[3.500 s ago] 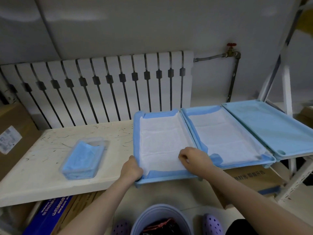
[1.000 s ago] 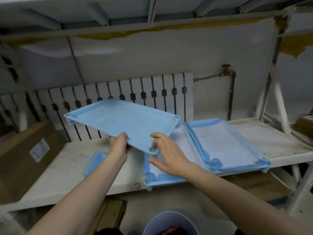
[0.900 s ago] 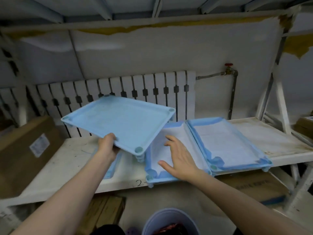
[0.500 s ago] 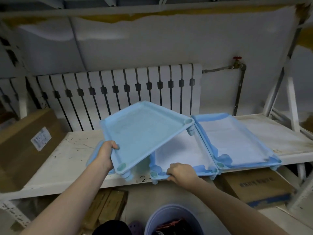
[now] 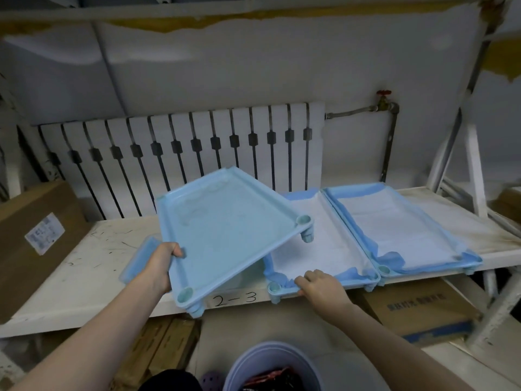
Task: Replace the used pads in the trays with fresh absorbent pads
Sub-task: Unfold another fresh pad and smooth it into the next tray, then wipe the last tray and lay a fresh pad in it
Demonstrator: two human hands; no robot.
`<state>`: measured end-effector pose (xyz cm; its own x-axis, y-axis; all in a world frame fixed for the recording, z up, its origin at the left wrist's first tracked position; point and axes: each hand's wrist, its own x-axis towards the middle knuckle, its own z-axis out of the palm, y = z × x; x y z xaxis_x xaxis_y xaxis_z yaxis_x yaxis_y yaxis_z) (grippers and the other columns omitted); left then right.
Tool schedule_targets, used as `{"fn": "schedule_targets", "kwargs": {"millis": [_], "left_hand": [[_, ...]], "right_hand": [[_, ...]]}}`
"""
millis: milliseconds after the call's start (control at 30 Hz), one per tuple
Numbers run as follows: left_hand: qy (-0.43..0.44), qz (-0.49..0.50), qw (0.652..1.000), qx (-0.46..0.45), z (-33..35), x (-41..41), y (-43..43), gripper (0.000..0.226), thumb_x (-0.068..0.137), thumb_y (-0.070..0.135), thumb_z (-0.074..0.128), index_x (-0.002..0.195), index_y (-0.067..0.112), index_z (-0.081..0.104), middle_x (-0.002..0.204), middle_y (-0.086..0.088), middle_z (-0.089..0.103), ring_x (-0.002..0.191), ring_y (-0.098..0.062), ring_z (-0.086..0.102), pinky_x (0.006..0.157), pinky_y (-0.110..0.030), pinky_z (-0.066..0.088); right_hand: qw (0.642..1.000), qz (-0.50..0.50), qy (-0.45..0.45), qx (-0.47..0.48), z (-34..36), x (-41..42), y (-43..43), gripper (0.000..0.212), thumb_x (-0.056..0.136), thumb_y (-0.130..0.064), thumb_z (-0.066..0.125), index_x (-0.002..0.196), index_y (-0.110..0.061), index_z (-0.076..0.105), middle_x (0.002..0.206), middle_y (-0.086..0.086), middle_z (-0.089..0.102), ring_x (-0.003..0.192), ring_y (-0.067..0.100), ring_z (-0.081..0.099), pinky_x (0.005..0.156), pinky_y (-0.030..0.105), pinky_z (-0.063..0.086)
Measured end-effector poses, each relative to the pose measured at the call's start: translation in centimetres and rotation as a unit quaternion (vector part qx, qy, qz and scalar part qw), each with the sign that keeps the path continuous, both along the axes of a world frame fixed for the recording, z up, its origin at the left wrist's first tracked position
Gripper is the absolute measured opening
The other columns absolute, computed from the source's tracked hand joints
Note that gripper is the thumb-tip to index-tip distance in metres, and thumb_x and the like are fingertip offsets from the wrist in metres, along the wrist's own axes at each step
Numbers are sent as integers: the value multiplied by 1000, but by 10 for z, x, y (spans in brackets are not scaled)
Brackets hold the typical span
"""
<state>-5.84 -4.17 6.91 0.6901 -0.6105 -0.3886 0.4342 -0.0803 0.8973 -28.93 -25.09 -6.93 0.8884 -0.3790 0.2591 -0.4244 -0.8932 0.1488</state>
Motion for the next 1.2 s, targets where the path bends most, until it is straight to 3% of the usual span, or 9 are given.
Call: {"fn": "schedule_targets", "kwargs": {"millis": [67,200,400,567,767,900,967,1100,1200], "left_hand": [[-5,-7,1000,15,-9,0,-4,40,64,-2,33,98,6,52,75,-14,64,72,-36,55,51,-36,54],[-37,-21,997,68,-19,-3,-15,32,78,-2,30,102,3,50,83,-15,57,71,-37,54,61,-39,48],[-51,-18,993,104,-29,-1,-26,32,73,-4,31,99,1,48,81,-16,54,70,-38,53,62,-39,48],[-55,-29,989,135,-42,11,-27,33,65,-5,33,95,1,48,79,-16,53,71,-38,53,63,-40,48],[-73,-51,980,176,-50,13,-32,17,80,-7,29,79,0,45,70,-14,48,62,-34,47,58,-34,42],[-61,-82,980,171,-59,19,-44,15,68,3,44,83,0,46,78,-17,49,69,-33,50,62,-37,45],[-138,-91,960,225,-70,26,-54,25,61,4,53,85,-1,48,87,-22,52,75,-33,53,64,-35,44],[-380,-108,837,378,-87,32,-62,24,83,13,60,102,-1,54,104,-18,57,100,-34,58,75,-34,46],[-470,-61,805,357,-87,42,-59,34,82,15,59,112,1,53,108,-19,56,101,-34,57,76,-33,45]], "right_hand": [[1000,-26,4,6,7,-17,-11,32,55,-32,88,76,-24,65,62,-4,56,54,13,54,44,24,42],[996,-71,26,43,12,-50,-35,27,95,-25,46,122,-22,49,112,3,58,102,21,54,85,32,44],[989,-129,38,54,19,-81,-58,27,97,-28,41,124,-29,44,119,-4,56,109,17,52,97,32,37],[974,-154,60,154,47,-68,-60,29,85,-34,53,112,-26,49,112,-3,57,101,18,56,91,32,38],[957,-113,-144,225,70,-13,-33,37,78,-2,47,109,-18,59,114,-2,58,103,22,57,83,31,46],[964,-45,-68,254,62,24,-18,35,81,-2,43,107,-17,61,116,1,57,108,24,55,87,33,45],[965,-30,-19,258,55,39,-15,37,81,-2,43,109,-18,61,121,2,55,113,22,52,90,31,42],[963,-30,30,265,41,59,-12,36,82,-6,42,109,-21,61,121,1,54,113,23,52,94,33,43],[964,-31,69,257,30,70,-8,34,85,-9,42,111,-22,59,122,1,52,112,23,52,93,34,43]]}}
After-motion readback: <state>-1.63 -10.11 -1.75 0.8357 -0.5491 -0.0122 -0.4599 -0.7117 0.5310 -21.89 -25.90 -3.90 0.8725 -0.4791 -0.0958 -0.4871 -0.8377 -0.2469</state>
